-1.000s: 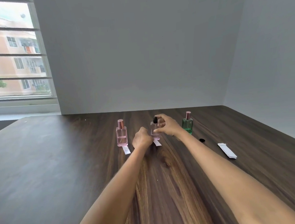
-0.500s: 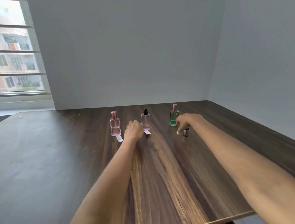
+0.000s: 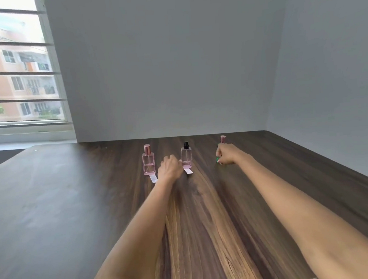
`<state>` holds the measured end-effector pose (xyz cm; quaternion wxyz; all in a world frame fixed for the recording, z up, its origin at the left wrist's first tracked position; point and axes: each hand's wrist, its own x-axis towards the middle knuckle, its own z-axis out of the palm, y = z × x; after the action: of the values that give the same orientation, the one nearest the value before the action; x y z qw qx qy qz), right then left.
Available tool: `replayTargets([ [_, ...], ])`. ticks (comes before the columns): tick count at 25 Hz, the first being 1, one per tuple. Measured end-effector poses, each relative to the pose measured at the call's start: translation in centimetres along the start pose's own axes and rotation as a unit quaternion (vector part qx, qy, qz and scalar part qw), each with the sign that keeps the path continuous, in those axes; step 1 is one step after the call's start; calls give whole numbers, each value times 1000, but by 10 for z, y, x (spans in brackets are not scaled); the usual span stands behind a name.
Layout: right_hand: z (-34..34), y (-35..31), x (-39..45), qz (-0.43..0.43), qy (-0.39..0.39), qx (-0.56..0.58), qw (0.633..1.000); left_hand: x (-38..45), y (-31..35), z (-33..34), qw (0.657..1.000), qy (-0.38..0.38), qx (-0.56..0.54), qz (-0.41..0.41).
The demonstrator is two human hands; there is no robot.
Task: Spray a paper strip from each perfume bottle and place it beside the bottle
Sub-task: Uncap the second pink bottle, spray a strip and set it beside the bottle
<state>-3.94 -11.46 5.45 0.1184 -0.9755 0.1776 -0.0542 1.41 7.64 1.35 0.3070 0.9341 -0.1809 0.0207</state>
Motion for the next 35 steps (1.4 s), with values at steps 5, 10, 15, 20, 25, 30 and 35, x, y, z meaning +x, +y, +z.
replayTargets([
  [5,-8,-45,13,-68,131,238,960,11,4,8,1000,23,-1,14],
  [10,-5,-62,18,-99,153,315,931,21,4,16,999,44,-9,15],
  [15,12,-68,26,-113,178,304,929,28,0,19,997,74,-13,25],
  [20,20,-77,27,-106,209,245,941,29,-2,20,996,82,5,32],
  [25,23,-79,28,-95,186,219,953,31,-6,24,996,80,22,43],
  [30,32,-72,19,-130,286,80,946,31,-9,24,993,93,50,50],
  [35,31,-70,16,-160,302,-39,939,29,-10,25,993,94,51,45],
])
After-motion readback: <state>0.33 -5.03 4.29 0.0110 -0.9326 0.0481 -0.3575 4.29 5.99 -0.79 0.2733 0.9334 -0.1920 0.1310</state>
